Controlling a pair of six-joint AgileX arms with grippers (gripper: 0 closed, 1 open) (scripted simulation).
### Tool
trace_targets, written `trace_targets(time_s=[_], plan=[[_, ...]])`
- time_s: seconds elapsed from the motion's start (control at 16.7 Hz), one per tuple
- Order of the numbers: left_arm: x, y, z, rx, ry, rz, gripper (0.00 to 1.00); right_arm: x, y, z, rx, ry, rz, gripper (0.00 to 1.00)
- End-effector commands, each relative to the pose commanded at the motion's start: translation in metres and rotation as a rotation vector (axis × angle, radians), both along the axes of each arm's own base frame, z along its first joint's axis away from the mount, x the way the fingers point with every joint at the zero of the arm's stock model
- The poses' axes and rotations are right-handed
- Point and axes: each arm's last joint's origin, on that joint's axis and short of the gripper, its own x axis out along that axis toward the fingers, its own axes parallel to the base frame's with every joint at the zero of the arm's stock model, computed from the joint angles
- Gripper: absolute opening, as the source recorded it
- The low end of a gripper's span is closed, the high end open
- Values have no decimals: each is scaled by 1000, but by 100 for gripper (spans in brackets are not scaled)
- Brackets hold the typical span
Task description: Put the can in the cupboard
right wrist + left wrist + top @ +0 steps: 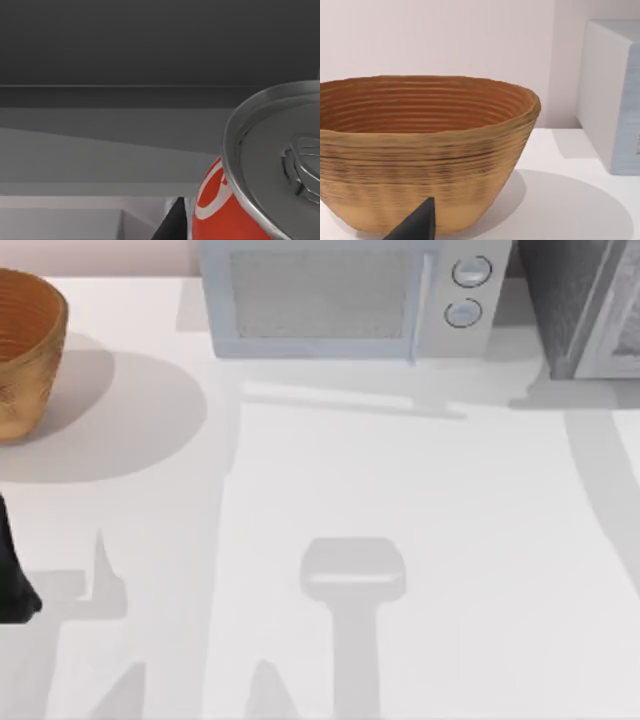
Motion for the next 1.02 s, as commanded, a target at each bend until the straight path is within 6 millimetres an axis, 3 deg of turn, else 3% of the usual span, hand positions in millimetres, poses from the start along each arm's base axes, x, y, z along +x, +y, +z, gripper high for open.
trace_targets(time_s=[0.3, 0.84, 1.02], plan=[[0, 0, 0, 0, 0, 0, 100, 39, 14, 32, 1, 3, 0, 0], [0, 0, 0, 0, 0, 0, 100, 49, 16, 35, 2, 10, -2, 0], [0, 0, 0, 0, 0, 0, 100, 68, 18, 41, 0, 22, 2, 0]])
